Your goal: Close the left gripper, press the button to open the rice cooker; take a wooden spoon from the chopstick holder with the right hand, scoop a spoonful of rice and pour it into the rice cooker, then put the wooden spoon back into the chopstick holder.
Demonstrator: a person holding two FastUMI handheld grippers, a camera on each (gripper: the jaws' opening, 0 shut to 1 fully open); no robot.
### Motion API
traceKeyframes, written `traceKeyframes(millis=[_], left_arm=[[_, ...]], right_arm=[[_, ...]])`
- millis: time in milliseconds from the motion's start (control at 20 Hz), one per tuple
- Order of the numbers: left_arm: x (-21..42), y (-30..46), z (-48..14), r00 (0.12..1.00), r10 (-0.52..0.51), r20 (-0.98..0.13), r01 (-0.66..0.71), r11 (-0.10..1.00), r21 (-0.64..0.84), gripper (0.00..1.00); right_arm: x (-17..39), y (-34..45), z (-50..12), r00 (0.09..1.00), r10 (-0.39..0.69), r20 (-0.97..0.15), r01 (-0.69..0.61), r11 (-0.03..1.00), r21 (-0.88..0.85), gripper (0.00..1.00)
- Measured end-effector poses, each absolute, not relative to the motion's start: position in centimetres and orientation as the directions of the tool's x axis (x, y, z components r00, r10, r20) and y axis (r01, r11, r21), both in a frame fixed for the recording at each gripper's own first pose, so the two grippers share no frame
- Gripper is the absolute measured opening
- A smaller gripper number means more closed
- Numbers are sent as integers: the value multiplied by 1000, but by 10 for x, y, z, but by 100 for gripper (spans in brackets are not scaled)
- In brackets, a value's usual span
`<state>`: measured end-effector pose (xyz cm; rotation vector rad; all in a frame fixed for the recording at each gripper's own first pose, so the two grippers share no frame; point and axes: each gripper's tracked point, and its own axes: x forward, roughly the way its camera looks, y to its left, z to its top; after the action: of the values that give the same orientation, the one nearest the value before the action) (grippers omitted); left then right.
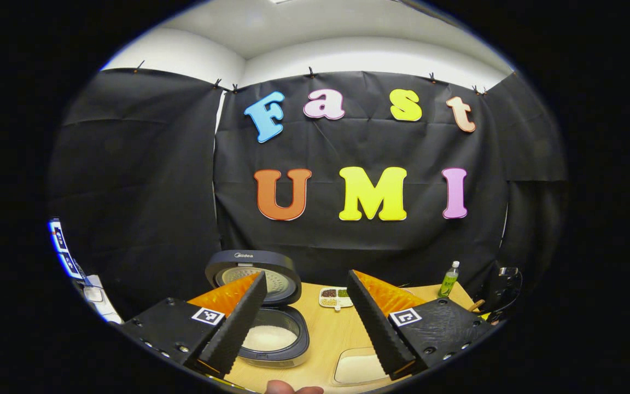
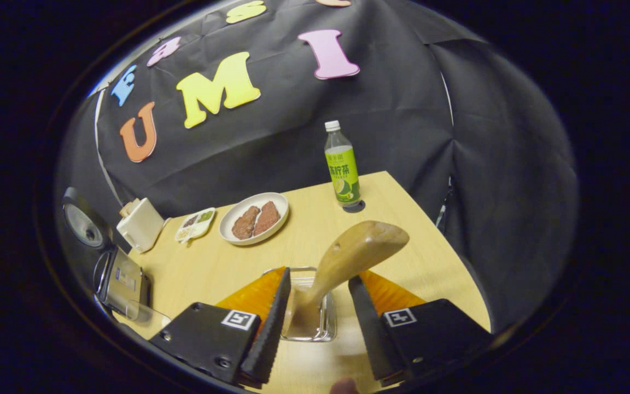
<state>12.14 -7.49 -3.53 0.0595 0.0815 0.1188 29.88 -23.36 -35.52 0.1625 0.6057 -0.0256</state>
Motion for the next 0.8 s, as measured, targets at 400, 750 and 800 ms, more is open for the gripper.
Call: traceKeyframes(millis=[400,750,800], left_arm=[[110,-56,-43,983,147,-108,-141,988,58,94],[84,-12,-44,991,118,-70,-114,992,58,94],[80,-4,-41,993,109,-51,-106,992,69,94]], right_arm=[[298,-225,-345,809,22,-588,103,978,179,13],[280,-204,-261,870,-62,-489,118,989,84,8],[273,-198,-245,880,-76,-469,118,991,61,8]])
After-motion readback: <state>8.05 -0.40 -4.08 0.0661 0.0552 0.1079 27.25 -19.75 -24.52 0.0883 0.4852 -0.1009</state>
